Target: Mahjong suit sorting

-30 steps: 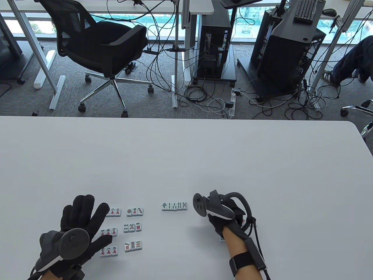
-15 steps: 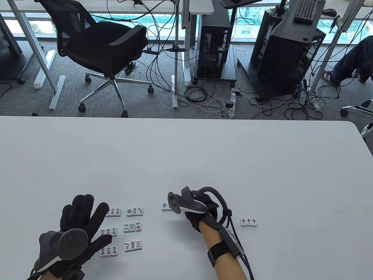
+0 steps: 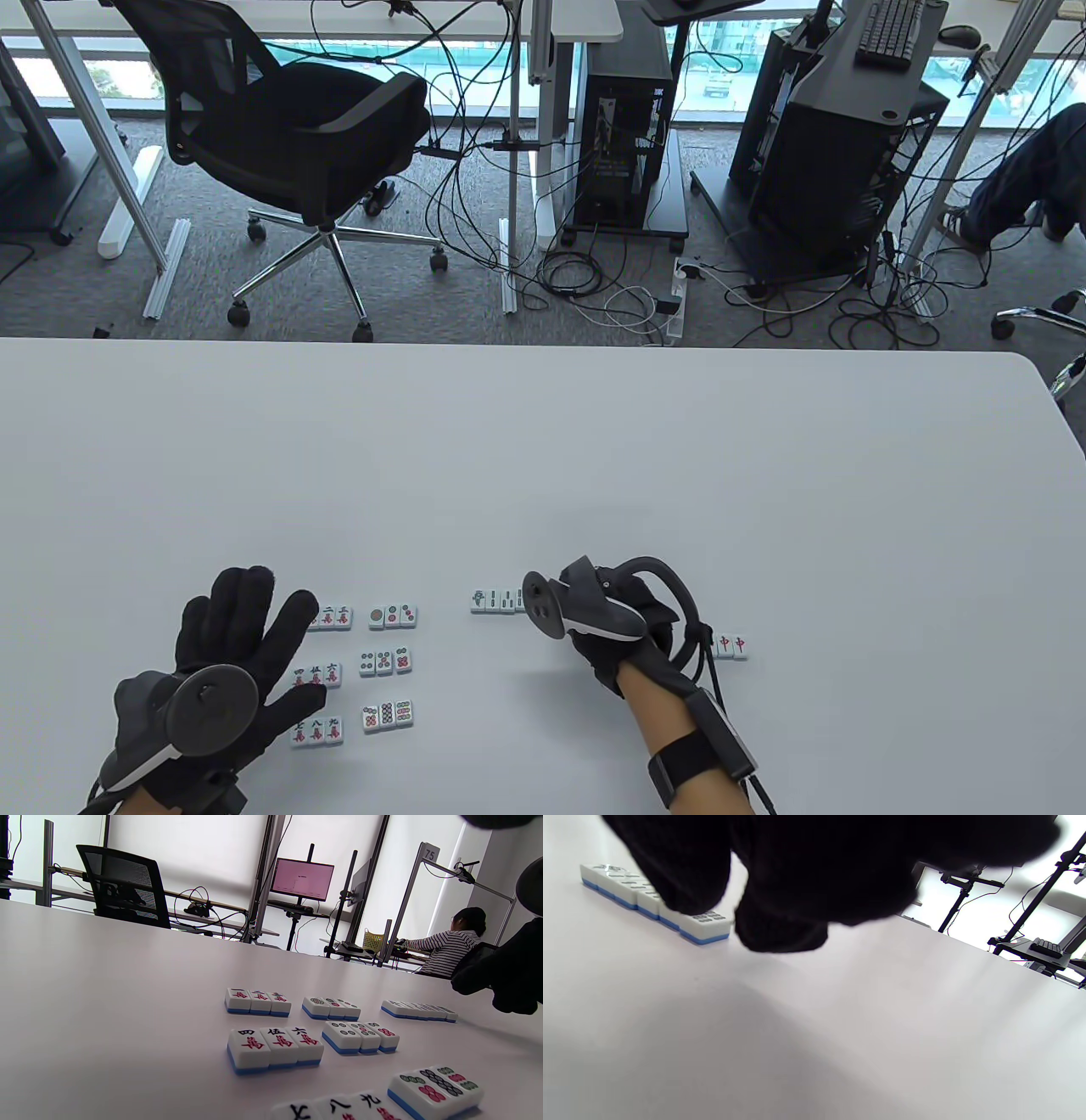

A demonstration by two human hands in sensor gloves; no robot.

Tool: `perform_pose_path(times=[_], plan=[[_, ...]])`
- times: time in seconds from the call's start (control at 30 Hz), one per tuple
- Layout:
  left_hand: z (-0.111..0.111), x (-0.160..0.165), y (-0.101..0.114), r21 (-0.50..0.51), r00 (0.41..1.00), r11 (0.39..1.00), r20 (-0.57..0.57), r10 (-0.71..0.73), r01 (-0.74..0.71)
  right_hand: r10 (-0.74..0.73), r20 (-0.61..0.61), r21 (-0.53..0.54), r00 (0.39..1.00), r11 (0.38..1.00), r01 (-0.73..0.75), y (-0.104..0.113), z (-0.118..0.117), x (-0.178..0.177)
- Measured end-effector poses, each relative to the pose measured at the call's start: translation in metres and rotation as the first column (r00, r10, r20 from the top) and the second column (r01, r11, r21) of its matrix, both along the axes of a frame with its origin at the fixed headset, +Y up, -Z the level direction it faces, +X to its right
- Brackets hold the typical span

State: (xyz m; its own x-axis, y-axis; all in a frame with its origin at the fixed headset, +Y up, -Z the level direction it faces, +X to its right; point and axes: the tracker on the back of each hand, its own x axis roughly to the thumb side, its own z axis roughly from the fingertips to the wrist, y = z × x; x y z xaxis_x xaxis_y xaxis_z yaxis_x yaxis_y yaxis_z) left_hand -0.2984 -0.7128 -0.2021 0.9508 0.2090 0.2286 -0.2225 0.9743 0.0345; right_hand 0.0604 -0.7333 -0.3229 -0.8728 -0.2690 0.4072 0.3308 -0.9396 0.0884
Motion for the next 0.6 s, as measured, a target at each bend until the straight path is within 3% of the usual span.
perform_pose_path(times=[0.17,0.37,0.6], plan=[[0.000,0.000,0.000,-0.001,1.000,1.000,-0.001,-0.007,0.007,0.007,0.043,-0.055,0.999,0.998,-0.005,0.005,0.018,0.031],[0.000,0.001,-0.002,-0.009,1.000,1.000,-0.005,-0.019,0.019,0.091,0.037,-0.188,0.995,0.979,-0.082,-0.006,0.044,0.049],[0.000,0.002,-0.001,-0.016,1.000,1.000,-0.007,-0.025,0.025,0.186,-0.016,-0.139,0.982,0.973,-0.186,-0.022,0.058,0.041]])
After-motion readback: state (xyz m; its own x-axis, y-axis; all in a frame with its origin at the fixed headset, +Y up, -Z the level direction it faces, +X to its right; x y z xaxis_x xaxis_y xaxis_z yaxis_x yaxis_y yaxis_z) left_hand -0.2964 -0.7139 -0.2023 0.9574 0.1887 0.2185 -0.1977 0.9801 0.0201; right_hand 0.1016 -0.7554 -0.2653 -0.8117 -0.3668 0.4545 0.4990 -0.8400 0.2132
